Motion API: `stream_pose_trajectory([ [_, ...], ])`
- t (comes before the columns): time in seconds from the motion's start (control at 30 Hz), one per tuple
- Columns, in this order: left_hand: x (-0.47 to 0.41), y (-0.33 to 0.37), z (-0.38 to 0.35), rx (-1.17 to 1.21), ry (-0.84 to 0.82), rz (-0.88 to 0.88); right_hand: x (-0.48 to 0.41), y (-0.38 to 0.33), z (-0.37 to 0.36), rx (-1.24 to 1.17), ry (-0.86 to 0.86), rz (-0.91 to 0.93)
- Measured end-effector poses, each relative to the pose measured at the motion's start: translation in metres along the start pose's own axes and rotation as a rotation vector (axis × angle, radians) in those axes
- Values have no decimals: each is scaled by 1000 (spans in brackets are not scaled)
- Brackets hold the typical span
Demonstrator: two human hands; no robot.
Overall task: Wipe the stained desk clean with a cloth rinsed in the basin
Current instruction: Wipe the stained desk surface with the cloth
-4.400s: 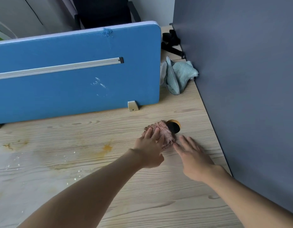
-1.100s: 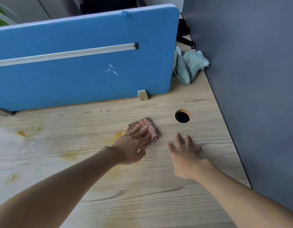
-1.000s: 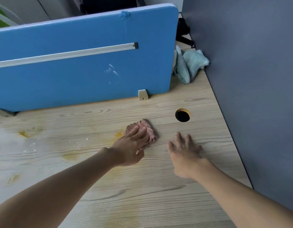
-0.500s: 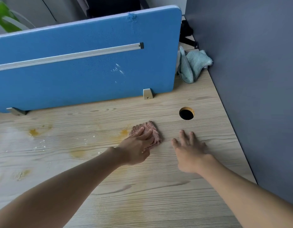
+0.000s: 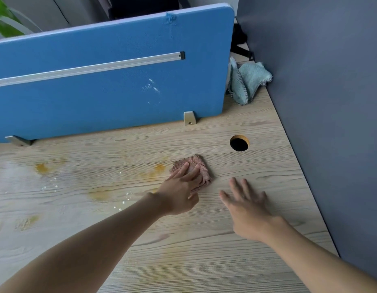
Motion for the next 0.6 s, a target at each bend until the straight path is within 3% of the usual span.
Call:
stream_pose_trajectory([
  [0.6, 35, 3, -29, -3, -9, 15, 3, 2, 10, 44, -13, -24],
])
Point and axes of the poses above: each hand's wrist, its own x-axis away from the middle knuckle, its own z-axis out of the back of the hand, y = z × x, the point moved 5 cm from there along -x, towards the middle knuckle, and after that the axes turned 12 degrees about -y, right-handed, at the moved point
